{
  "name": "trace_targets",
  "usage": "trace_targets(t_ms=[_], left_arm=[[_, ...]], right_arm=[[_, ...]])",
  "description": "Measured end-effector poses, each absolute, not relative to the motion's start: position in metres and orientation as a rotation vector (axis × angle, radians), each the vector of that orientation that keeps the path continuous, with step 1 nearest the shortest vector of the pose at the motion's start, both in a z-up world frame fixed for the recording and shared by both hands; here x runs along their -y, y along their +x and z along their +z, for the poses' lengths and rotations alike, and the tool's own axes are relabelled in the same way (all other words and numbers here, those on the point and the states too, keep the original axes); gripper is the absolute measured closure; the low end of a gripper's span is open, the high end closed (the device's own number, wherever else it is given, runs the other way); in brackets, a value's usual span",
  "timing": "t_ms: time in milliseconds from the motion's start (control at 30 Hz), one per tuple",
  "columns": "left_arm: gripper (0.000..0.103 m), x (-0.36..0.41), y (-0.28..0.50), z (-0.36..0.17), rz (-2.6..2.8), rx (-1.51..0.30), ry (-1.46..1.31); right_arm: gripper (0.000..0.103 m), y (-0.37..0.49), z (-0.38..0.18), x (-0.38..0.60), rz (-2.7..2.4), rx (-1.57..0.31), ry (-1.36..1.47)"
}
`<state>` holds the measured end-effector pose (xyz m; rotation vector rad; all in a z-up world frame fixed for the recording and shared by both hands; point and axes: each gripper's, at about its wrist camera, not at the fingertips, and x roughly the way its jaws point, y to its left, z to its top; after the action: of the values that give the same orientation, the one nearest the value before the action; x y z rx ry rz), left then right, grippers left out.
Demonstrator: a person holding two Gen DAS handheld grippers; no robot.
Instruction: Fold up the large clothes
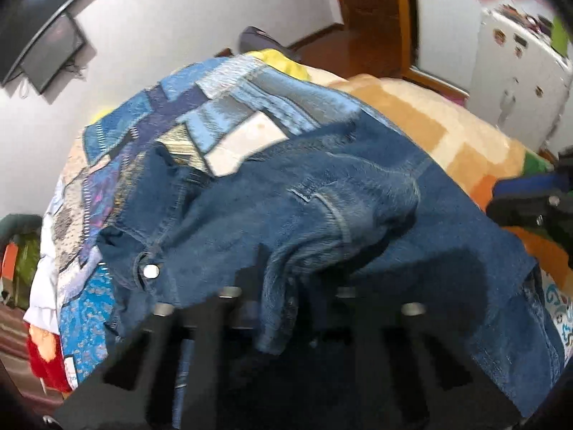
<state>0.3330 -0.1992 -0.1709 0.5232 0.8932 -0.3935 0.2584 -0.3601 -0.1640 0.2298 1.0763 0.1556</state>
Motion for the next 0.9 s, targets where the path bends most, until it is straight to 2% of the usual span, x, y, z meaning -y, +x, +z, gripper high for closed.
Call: trace_targets(t_ms=[100,367,500,633,667,733,800,833,900], left_arm=[[0.093,0.17,0.343,-0.149,-0.376,-0.891,0.38],[0.094,0.054,0.344,-0.088,-0.238,-0.796,0.134],[0.094,0.006,0.337,-0.102,-0.175,-0.833,0.079],[0.094,-0.028,0.326,-0.142,-0.183,-0.943,-0.018],[0.093,-0.035,0.321,-0.158,-0.181,-0.976,-0.044],[0.092,-0.044,0.314,-0.182,-0.188,-1.031,-0.1],[0.089,-0.052,0.306,-0.203,-0.201,-1.074,-0.151],[0.089,-0.054,0.301,-0.214,-0.211,-1.097,-0.183],[0.084,-0.063,0.293,-0.226,-0.233,-1.116,-0.256]], right_arm=[[0.093,0.26,-0.156,0.356,0.169,-1.054,0.228],[0.093,0.28,-0.145,0.33,0.165,-1.029,0.118],[0.093,0.292,-0.179,0.313,0.123,-1.113,-0.026],[0.092,0.285,-0.188,0.313,0.12,-1.068,-0.057],[0.09,0.284,-0.188,0.314,0.119,-1.067,-0.059],[0.077,0.281,-0.188,0.314,0.074,-1.07,-0.092],[0.032,0.276,-0.187,0.316,-0.007,-1.049,-0.154],[0.027,0.272,-0.185,0.319,-0.039,-1.029,-0.176],[0.027,0.269,-0.184,0.327,-0.013,-1.039,-0.137]])
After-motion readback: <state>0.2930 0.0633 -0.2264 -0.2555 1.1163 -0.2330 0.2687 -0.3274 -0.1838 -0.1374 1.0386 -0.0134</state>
